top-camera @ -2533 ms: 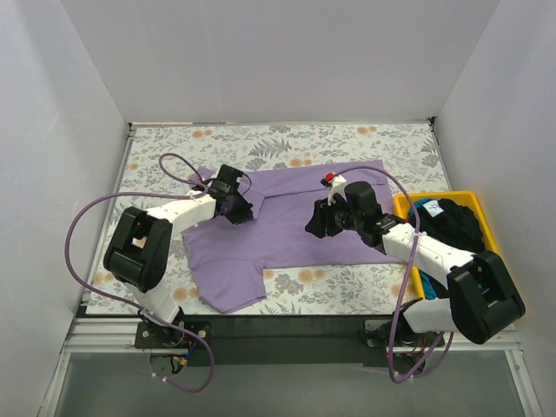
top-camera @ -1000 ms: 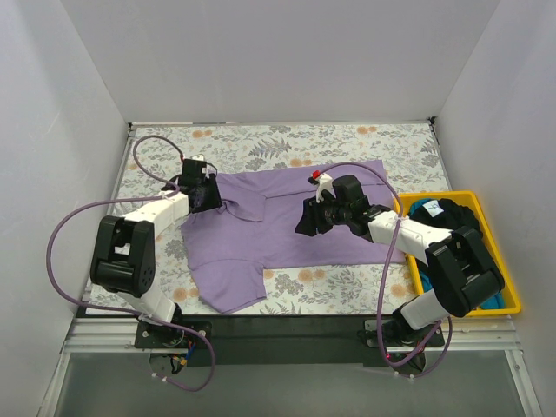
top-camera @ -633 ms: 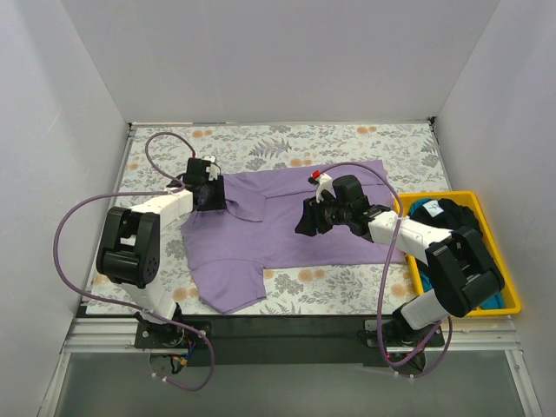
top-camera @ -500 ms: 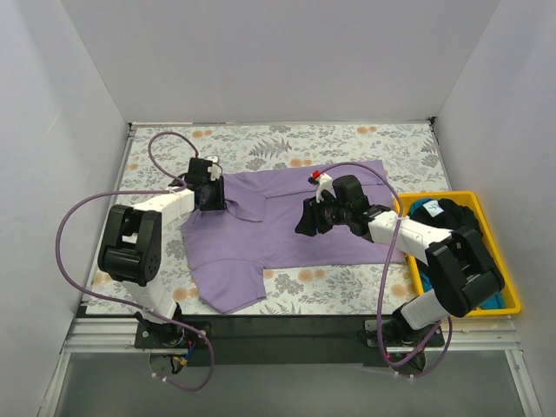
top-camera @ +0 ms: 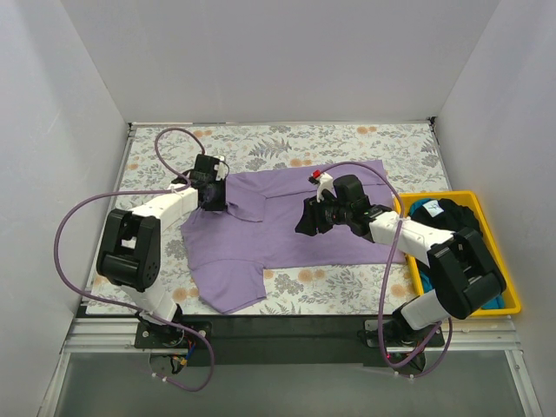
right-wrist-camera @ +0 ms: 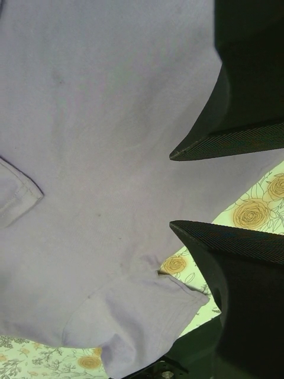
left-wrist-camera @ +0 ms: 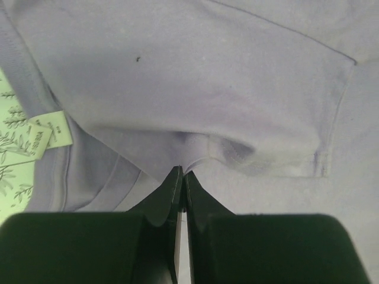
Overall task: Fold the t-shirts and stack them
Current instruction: Fold the tshirt
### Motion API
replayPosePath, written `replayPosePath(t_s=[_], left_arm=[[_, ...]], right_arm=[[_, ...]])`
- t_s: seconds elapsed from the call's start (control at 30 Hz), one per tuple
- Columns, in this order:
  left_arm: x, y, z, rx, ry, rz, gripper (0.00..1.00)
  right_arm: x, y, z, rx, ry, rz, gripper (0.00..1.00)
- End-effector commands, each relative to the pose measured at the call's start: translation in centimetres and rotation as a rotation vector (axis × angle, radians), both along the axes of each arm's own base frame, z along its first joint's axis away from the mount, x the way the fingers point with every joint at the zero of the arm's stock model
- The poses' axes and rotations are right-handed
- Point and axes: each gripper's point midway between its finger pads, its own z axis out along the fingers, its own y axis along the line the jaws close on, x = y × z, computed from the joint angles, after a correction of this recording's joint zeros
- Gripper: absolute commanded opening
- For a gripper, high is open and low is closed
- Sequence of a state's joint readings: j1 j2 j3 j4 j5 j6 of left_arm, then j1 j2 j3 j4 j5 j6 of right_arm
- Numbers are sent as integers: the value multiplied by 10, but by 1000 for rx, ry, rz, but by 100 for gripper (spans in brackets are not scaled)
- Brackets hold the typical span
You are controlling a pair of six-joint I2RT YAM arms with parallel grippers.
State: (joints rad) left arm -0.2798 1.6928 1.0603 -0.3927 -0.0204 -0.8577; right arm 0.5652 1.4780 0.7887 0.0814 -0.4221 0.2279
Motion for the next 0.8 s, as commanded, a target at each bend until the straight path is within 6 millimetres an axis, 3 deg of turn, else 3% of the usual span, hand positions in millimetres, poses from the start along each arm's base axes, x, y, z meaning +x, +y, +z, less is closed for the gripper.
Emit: replayPosePath(t_s=[0.0,0.4,0.77], left_arm=[[-4,3,39,32,-40,27,0],[-55,-2,36,60,163,92,1],[-62,-7,40,30,198,126,1]], right_arm=[[0,1,12,18,-49,12,51],[3,-4,17,6,-82,-9,52],[6,-6,20,-3,-93,-20,52]])
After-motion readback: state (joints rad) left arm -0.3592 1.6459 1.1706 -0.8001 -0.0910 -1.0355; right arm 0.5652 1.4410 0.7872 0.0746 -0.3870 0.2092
